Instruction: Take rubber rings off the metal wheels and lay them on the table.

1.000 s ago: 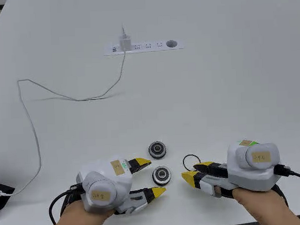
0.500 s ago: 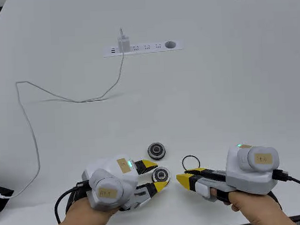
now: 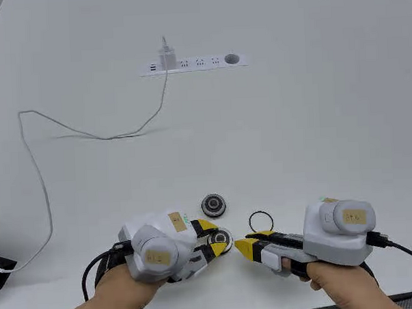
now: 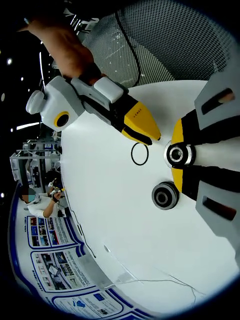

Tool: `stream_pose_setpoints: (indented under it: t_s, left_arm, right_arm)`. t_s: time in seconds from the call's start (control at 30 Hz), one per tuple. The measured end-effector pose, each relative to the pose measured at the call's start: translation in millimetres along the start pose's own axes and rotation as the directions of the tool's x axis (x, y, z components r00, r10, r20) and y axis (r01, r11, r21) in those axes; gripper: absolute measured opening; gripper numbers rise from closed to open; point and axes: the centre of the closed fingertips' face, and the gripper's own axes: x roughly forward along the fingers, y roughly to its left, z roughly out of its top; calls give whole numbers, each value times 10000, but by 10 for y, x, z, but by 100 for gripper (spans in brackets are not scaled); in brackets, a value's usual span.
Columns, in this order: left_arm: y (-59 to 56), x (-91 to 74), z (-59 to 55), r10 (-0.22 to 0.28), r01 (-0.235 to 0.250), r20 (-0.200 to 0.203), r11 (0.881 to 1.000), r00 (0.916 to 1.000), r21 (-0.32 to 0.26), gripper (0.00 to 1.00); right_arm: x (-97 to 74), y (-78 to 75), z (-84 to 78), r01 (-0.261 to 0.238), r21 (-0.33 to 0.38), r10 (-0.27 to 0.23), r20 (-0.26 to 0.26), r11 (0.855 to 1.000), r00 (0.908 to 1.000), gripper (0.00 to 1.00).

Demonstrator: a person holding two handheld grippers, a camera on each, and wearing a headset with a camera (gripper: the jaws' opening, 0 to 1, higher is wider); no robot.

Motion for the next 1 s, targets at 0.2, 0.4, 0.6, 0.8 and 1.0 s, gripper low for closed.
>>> stream_pose_setpoints:
  t_s: [0.2, 0.4, 0.6, 0.8, 1.0]
  left_arm:
    - [-21, 7, -21, -73, 72, -111, 9999, 9999, -76, 15]
    - [-18, 23, -25, -127, 126, -160, 9999, 9998, -64, 14]
    - [-15, 25, -26, -176, 175, -125, 9998, 9998, -91, 14]
    - [-12, 30, -24, -197, 197, -115, 9998, 9997, -57, 14]
    - [-10, 34, -22, -172, 171, -104, 9998, 9998, -63, 14]
  right_arm:
    - [4, -4, -7, -30, 100, 31, -8, 9999, 10000, 18]
    - [18, -7, -18, -79, 330, 79, 16, 9994, 10000, 18]
    - [46, 16, -19, -311, 937, 299, 143, 9951, 9995, 18]
    - [79, 20, -39, -435, 1370, 419, 141, 9896, 9990, 19]
    - [106, 16, -40, -506, 1769, 475, 221, 9829, 9986, 19]
